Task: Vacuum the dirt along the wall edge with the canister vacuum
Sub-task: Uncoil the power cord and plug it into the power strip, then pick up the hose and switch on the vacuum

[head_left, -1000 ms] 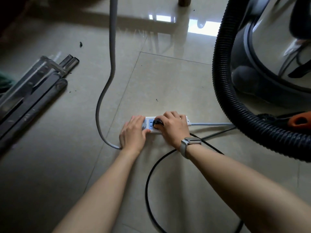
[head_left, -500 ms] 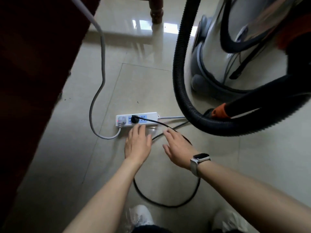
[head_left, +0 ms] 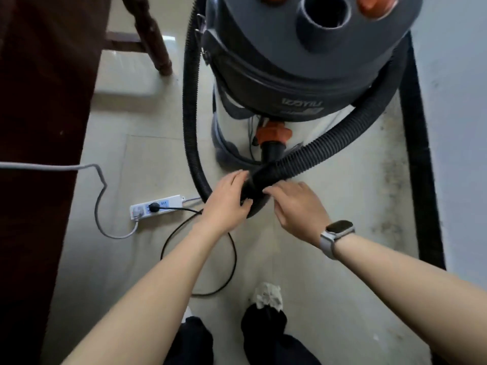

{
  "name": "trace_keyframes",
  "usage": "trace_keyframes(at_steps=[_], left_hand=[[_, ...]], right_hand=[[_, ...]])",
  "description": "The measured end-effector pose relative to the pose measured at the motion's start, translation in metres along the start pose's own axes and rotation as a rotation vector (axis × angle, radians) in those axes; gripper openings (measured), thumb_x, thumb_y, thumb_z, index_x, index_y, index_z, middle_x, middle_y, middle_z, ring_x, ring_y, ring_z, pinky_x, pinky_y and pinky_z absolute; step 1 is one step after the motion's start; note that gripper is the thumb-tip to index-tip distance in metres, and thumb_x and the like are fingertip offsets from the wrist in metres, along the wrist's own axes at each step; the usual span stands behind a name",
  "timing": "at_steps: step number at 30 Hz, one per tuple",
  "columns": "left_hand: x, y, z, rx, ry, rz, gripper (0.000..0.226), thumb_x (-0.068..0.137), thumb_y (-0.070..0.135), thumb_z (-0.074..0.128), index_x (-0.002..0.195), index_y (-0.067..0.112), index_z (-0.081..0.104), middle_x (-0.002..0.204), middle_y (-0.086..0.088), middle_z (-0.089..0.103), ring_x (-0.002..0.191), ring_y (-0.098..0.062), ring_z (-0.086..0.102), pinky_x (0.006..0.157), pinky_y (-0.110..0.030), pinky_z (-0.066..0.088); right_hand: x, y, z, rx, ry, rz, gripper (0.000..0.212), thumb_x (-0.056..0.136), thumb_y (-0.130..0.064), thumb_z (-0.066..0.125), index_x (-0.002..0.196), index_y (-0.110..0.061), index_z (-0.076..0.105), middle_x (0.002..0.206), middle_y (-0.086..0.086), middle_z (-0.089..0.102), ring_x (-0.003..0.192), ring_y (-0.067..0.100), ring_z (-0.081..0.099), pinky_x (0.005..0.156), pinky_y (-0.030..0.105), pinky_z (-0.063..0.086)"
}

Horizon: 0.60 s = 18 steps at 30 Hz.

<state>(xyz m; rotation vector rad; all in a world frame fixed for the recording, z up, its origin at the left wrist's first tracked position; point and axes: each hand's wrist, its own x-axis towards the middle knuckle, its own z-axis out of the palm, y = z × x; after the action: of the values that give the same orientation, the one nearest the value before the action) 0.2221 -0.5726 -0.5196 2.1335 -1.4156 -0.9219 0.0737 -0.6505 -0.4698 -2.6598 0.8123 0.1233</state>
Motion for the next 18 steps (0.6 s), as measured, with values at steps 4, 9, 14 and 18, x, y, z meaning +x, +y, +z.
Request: trace_keyframes(at_steps=[4, 9, 14, 18], left_hand=[[0.029, 0.024, 0.009, -0.055, -0.150, -0.068, 0.075, 0.082, 0.019, 0.069, 0.144, 0.013, 0.029, 0.139, -0.009, 0.046, 0.130, -0.025, 0.040, 0.102, -0.032, 0.035], [0.026, 0.032, 0.012, -0.156, -0.085, -0.169, 0.063, 0.076, 0.024, 0.076, 0.129, 0.021, 0.043, 0.118, -0.001, 0.063, 0.109, -0.022, 0.058, 0.079, -0.026, 0.039], [0.006, 0.063, -0.023, -0.113, 0.028, -0.095, 0.061, 0.072, 0.030, 0.078, 0.124, 0.024, 0.047, 0.115, 0.001, 0.060, 0.106, -0.021, 0.056, 0.088, -0.039, 0.047], [-0.012, 0.106, -0.063, -0.086, 0.075, -0.021, 0.065, 0.071, 0.032, 0.078, 0.127, 0.021, 0.047, 0.116, -0.002, 0.057, 0.106, -0.022, 0.056, 0.090, -0.041, 0.047]], right_hand=[[0.008, 0.028, -0.037, -0.214, 0.179, -0.085, 0.032, 0.066, -0.004, 0.071, 0.098, -0.004, 0.069, 0.093, 0.013, 0.066, 0.081, 0.034, 0.062, 0.069, 0.039, 0.047], [0.021, 0.056, -0.049, -0.389, -0.097, -0.057, 0.054, 0.089, -0.037, 0.056, 0.137, -0.018, 0.044, 0.134, 0.006, 0.050, 0.128, 0.028, 0.041, 0.114, 0.053, 0.004], [0.014, 0.057, -0.086, -0.359, -0.023, -0.094, 0.058, 0.082, -0.049, 0.061, 0.129, -0.016, 0.053, 0.117, 0.010, 0.060, 0.113, 0.033, 0.052, 0.111, 0.055, 0.014], [-0.007, 0.050, -0.134, -0.286, 0.205, -0.100, 0.049, 0.072, -0.043, 0.075, 0.112, -0.014, 0.068, 0.099, 0.007, 0.067, 0.100, 0.028, 0.064, 0.101, 0.059, 0.035]])
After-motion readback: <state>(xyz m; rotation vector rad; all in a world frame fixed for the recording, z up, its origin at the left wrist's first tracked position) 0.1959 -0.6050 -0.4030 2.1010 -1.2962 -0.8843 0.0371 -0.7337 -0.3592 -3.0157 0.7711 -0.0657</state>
